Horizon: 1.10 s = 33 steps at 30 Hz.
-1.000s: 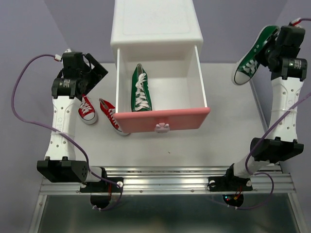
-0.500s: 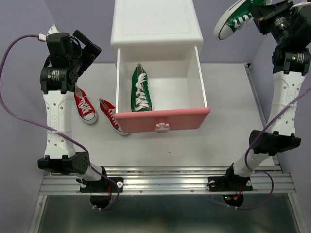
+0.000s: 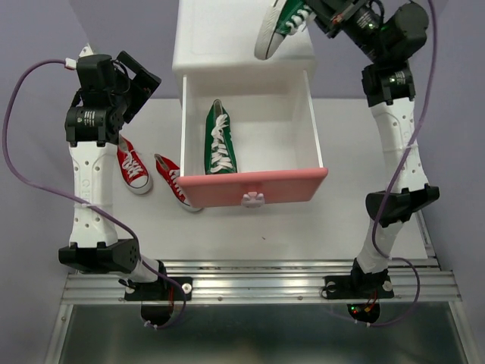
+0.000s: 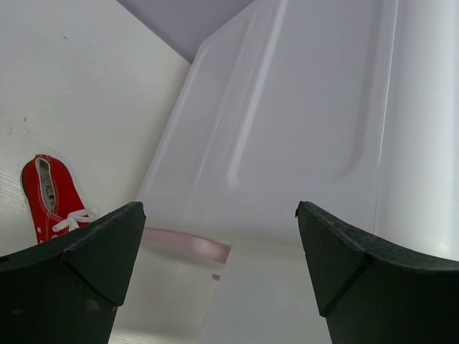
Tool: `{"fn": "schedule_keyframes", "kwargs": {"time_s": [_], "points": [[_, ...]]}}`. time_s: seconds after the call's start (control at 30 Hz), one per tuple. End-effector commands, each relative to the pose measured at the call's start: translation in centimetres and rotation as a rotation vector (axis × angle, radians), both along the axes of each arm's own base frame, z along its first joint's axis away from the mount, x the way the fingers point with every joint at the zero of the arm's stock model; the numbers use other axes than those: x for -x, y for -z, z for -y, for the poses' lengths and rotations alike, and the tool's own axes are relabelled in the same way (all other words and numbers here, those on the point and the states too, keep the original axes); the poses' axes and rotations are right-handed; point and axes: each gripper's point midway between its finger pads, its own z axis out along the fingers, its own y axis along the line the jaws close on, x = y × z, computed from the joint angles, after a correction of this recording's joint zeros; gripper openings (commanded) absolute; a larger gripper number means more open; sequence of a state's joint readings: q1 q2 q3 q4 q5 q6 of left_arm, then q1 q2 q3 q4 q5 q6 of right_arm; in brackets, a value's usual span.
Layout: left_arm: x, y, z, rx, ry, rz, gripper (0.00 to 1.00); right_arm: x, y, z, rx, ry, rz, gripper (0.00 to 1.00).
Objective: Place and organize the shoes in the shoe cabinet
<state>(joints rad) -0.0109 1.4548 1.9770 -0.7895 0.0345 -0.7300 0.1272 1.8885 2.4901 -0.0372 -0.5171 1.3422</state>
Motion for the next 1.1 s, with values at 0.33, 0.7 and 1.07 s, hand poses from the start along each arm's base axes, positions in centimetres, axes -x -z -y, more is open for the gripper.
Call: {"fn": "schedule_keyframes", "kwargs": {"time_s": [0.33,0.7,1.07], "points": [[0.7,-1.4,0.1,-0.005,0.015,0.054,0.99,12.3,1.7,-10.7,0.245,-0.333,0.075,0.01],[1.3,0.6,-0.1,-0.015,0.009,0.013,0.99,15.1,8.1,-13.1,0.43,-0.443,-0.03,0.01],[1.5,1.7,-0.2,-0.016,0.003,-0.009,0.99,16.0,13.5,-13.3,0.609,-0.484,-0.095,0.01]]}}
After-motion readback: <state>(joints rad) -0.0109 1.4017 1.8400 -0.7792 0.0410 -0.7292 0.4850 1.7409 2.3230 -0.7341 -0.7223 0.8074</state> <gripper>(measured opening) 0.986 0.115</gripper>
